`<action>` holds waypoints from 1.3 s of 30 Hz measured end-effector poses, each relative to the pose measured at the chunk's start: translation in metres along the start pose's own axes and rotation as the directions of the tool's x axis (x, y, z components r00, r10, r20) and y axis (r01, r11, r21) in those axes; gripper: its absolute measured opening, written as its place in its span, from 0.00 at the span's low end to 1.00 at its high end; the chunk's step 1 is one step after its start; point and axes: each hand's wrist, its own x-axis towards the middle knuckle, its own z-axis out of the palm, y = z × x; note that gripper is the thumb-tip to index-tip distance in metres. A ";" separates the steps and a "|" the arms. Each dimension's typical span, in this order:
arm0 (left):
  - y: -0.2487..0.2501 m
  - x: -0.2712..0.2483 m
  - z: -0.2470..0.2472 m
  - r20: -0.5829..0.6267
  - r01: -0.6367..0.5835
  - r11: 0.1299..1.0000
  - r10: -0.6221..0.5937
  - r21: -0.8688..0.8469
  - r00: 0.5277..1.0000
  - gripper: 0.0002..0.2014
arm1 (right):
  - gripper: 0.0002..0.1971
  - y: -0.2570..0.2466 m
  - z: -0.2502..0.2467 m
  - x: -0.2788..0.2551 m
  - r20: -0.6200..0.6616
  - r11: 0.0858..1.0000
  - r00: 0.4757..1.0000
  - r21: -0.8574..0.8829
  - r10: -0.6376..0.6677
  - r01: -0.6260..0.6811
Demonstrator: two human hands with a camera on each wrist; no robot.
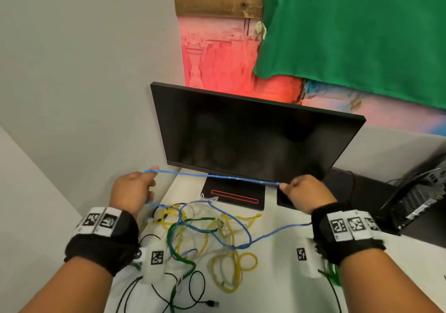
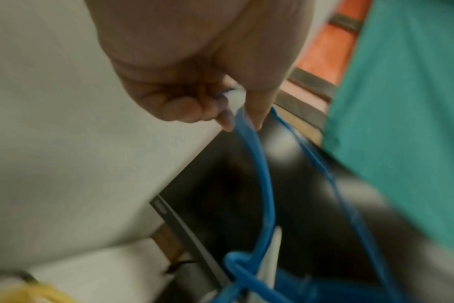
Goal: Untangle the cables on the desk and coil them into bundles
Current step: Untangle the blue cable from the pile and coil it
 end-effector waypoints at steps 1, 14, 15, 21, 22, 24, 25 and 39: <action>0.004 -0.005 0.004 0.093 0.137 0.972 -0.121 -0.192 0.988 0.14 | 0.18 -0.005 0.010 -0.003 0.064 0.995 0.998 -0.104 0.012 -0.005; 0.053 -0.053 0.052 0.539 -0.220 0.975 0.199 -0.026 0.818 0.13 | 0.26 -0.115 0.065 -0.060 0.351 0.911 0.846 0.059 -0.402 0.409; 0.055 -0.053 0.051 0.554 -0.225 0.974 0.203 -0.029 0.807 0.13 | 0.21 -0.114 0.071 -0.059 0.382 0.918 0.836 0.125 -0.394 0.376; 0.046 -0.060 0.035 0.639 -0.010 0.936 0.247 -0.351 0.728 0.15 | 0.14 -0.108 0.064 -0.048 0.289 0.839 0.817 0.400 -0.499 0.370; 0.045 -0.061 0.036 0.607 0.033 0.910 0.249 -0.414 0.755 0.10 | 0.18 -0.107 0.060 -0.046 0.304 0.836 0.804 0.392 -0.512 0.384; 0.047 -0.067 0.043 0.556 0.104 0.854 0.234 -0.509 0.797 0.06 | 0.24 -0.107 0.062 -0.047 0.364 0.844 0.765 0.301 -0.532 0.443; 0.050 -0.071 0.047 0.558 0.154 0.819 0.226 -0.553 0.799 0.07 | 0.24 -0.108 0.068 -0.049 0.376 0.841 0.754 0.299 -0.539 0.452; 0.012 -0.056 0.048 0.486 -0.341 0.922 0.386 -0.183 0.784 0.23 | 0.18 -0.129 0.032 -0.034 0.127 0.448 0.852 0.884 -0.509 0.135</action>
